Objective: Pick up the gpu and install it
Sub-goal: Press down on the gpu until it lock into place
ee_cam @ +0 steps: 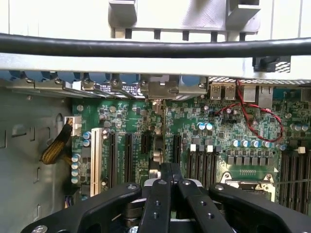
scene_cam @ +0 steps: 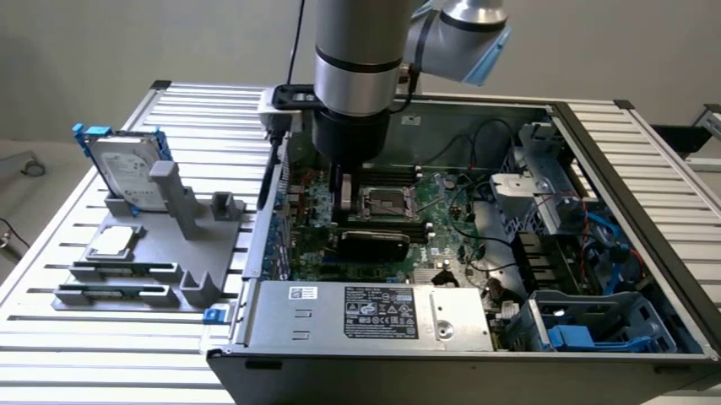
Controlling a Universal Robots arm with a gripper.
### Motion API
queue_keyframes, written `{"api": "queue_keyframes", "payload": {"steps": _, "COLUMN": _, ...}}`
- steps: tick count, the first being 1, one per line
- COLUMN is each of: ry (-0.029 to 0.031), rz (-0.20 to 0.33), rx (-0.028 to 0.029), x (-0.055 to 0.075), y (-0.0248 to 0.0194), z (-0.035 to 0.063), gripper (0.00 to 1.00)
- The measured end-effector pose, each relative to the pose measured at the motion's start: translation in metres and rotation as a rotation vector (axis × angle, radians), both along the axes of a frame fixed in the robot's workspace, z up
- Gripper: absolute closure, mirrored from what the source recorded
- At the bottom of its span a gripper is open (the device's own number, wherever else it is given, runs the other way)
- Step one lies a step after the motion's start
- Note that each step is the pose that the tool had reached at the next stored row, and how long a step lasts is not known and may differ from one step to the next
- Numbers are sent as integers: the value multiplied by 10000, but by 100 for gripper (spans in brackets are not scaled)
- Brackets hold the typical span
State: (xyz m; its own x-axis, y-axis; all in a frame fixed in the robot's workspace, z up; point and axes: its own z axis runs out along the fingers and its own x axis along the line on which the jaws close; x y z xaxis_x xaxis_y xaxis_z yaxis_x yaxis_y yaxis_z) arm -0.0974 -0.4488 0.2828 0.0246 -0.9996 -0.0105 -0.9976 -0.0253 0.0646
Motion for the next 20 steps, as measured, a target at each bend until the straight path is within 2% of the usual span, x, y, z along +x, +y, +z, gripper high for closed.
{"api": "queue_keyframes", "payload": {"steps": 5, "ry": -1, "rz": 0, "rx": 1, "x": 0, "y": 0, "z": 56, "gripper": 89}}
{"api": "queue_keyframes", "payload": {"steps": 11, "ry": -1, "rz": 0, "rx": 1, "x": 0, "y": 0, "z": 65, "gripper": 88}}
{"api": "queue_keyframes", "payload": {"steps": 13, "ry": 0, "rz": 0, "rx": 0, "x": 0, "y": 0, "z": 66, "gripper": 76}}
{"api": "queue_keyframes", "payload": {"steps": 14, "ry": 0, "rz": 1, "rx": 0, "x": 0, "y": 0, "z": 66, "gripper": 76}}
{"api": "queue_keyframes", "payload": {"steps": 16, "ry": -1, "rz": 1, "rx": 0, "x": 1, "y": 0, "z": 67, "gripper": 64}}
{"api": "queue_keyframes", "payload": {"steps": 20, "ry": 0, "rz": 2, "rx": 0, "x": 9, "y": -34, "z": 69, "gripper": 64}}
